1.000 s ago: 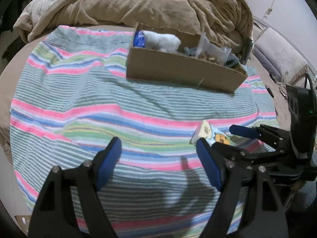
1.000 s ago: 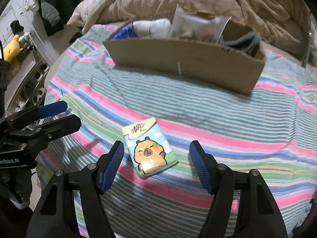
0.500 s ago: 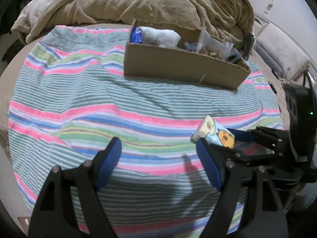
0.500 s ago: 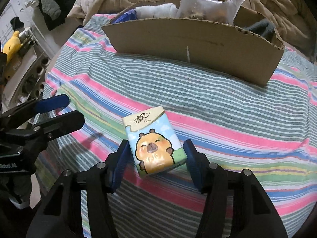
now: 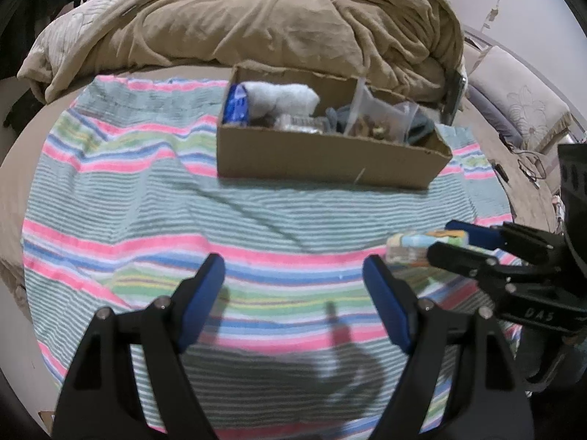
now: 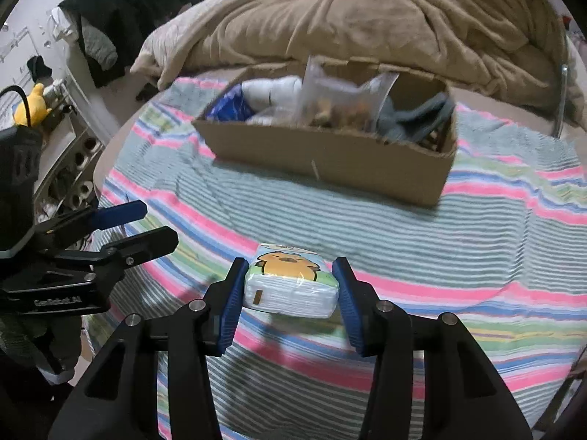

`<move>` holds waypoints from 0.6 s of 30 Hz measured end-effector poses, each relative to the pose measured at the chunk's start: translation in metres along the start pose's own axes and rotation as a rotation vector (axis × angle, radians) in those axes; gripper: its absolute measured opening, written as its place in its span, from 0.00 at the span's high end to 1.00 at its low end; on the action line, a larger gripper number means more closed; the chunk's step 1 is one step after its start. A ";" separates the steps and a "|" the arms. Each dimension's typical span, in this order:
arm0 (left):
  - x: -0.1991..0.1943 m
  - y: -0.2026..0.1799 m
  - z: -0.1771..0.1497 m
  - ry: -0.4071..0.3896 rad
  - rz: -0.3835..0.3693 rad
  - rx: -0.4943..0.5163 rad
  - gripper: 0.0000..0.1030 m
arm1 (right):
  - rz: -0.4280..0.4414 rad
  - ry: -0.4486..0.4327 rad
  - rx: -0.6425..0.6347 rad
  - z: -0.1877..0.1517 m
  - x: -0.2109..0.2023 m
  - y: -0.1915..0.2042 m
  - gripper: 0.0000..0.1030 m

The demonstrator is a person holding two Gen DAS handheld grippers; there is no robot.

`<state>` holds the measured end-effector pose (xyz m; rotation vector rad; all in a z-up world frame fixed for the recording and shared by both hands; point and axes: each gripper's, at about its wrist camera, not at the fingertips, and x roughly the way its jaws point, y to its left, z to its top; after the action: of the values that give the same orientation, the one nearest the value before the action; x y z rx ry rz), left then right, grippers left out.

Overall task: Organize objects
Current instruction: 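Lift the capybara tissue pack with the right tool and carry it over the box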

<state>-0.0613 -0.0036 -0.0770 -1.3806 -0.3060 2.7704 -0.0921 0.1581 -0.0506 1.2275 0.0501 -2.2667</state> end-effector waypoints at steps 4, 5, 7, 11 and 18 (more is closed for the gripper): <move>-0.003 -0.004 0.009 -0.018 0.000 0.007 0.23 | -0.010 -0.034 -0.002 0.011 -0.014 -0.006 0.52; -0.004 -0.004 0.011 -0.023 -0.001 0.009 0.23 | -0.013 -0.044 -0.001 0.014 -0.018 -0.007 0.52; -0.006 -0.006 0.017 -0.033 -0.003 0.015 0.23 | -0.021 -0.061 -0.002 0.019 -0.023 -0.010 0.52; -0.009 -0.009 0.027 -0.055 -0.006 0.023 0.23 | -0.037 -0.096 -0.007 0.033 -0.034 -0.017 0.52; -0.009 -0.009 0.049 -0.095 -0.014 0.031 0.23 | -0.076 -0.139 -0.009 0.055 -0.046 -0.033 0.52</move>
<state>-0.0955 -0.0035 -0.0390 -1.2387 -0.2734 2.8219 -0.1300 0.1915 0.0100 1.0769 0.0562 -2.4093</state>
